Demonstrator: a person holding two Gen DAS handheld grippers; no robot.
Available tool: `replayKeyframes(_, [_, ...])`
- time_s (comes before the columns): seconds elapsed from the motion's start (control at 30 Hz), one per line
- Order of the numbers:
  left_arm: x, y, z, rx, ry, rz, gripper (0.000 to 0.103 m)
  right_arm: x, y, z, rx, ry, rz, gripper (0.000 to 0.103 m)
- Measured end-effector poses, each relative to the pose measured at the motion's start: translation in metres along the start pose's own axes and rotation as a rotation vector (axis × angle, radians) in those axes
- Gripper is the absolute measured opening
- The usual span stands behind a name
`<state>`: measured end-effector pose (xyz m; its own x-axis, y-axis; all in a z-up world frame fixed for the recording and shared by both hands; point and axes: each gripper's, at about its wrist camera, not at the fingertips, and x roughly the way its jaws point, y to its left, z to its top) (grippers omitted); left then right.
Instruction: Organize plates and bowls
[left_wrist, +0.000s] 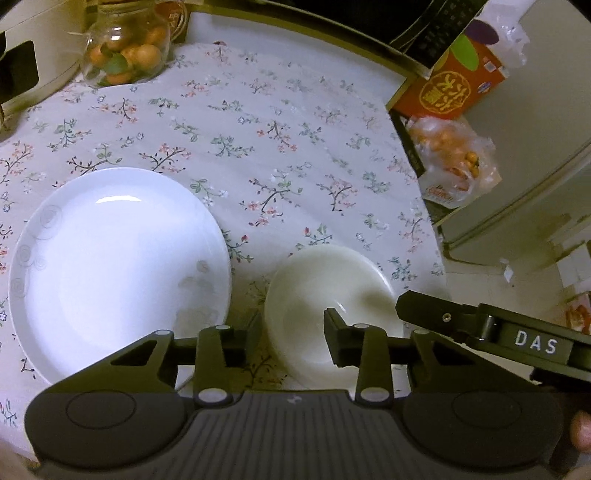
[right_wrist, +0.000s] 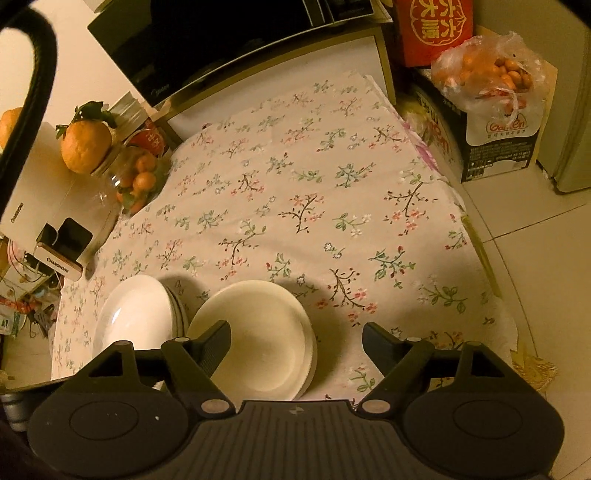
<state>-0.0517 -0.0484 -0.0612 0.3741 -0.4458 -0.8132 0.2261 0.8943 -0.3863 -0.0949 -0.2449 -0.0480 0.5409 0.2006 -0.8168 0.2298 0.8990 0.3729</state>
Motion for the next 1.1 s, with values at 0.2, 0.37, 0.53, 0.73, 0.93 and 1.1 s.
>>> replayKeyframes(0.2, [0.009, 0.002, 0.000, 0.020, -0.004, 0.042, 0.029, 0.006, 0.001, 0.000, 0.002, 0.022, -0.009, 0.074])
replayKeyframes(0.37, [0.017, -0.003, -0.002, 0.059, 0.001, 0.064, 0.025, 0.014, 0.003, -0.002, -0.005, 0.050, -0.032, 0.070])
replayKeyframes(0.53, [0.023, -0.006, -0.004, 0.091, 0.000, 0.090, 0.023, 0.025, 0.006, -0.003, -0.018, 0.075, -0.062, 0.063])
replayKeyframes(0.73, [0.032, -0.006, -0.004, 0.111, 0.005, 0.126, 0.019, 0.045, 0.011, -0.007, -0.033, 0.119, -0.108, 0.052])
replayKeyframes(0.93, [0.035, -0.009, -0.008, 0.152, -0.005, 0.145, 0.015, 0.051, 0.016, -0.010, -0.048, 0.132, -0.107, 0.037])
replayKeyframes(1.1, [0.036, -0.011, -0.008, 0.164, -0.013, 0.149, 0.015, 0.056, 0.015, -0.011, -0.049, 0.139, -0.111, 0.028])
